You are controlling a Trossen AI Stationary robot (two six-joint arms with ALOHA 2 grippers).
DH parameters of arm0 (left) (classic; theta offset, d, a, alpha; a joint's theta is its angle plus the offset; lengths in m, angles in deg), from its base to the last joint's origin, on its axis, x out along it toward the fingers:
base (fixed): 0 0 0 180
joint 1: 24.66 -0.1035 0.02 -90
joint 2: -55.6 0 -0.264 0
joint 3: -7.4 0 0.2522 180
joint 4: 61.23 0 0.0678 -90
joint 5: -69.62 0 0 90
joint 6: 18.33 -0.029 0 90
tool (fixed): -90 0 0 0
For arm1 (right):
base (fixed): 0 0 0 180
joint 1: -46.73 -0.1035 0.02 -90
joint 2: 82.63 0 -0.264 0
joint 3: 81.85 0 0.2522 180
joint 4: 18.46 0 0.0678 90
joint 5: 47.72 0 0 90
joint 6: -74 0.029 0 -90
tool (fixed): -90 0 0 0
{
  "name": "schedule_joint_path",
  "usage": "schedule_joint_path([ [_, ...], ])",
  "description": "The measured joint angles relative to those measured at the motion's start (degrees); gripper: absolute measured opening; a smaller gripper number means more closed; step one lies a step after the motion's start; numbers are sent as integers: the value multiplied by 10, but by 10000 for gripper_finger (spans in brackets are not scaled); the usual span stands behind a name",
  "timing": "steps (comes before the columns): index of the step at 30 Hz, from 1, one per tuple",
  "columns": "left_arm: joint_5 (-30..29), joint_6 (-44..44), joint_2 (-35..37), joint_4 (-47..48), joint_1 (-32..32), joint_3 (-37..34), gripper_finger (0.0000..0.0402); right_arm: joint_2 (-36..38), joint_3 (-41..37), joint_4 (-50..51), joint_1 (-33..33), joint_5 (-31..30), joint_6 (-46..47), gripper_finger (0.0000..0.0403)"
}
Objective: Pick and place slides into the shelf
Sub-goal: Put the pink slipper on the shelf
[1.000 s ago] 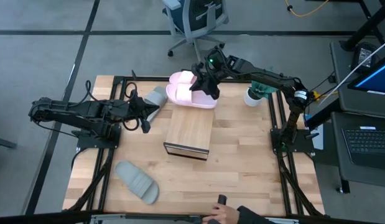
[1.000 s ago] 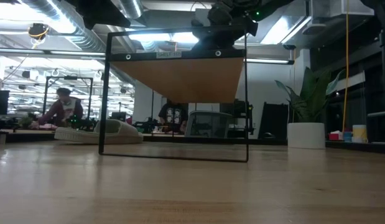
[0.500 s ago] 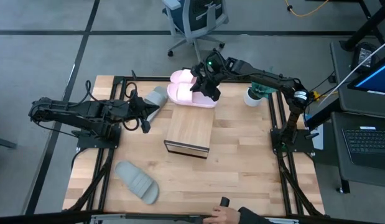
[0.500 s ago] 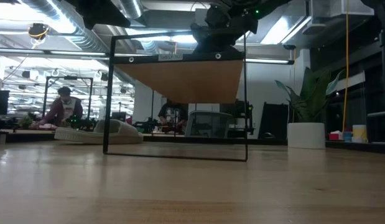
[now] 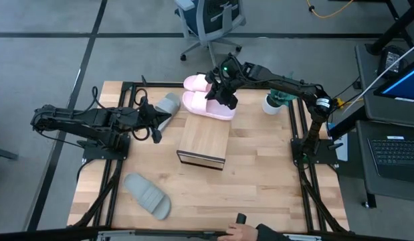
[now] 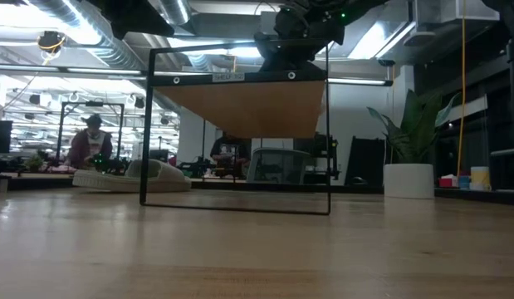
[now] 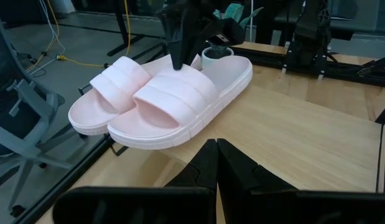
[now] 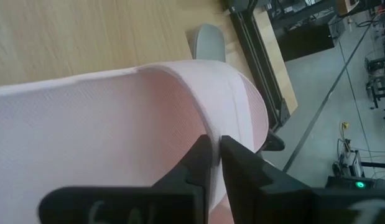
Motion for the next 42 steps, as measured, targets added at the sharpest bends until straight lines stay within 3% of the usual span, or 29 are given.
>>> schedule_joint_path([
  [24, 0, 0, 0, 0, 0, 0, 0, 0, 0, 6, 0, 3, -2, 42],
  [35, 0, 0, 0, 0, 0, 0, 0, 0, 0, 3, 0, 4, -1, 127],
  [42, 0, 0, 0, 0, 0, 0, 0, 1, 0, 3, -1, 3, 4, 137],
])
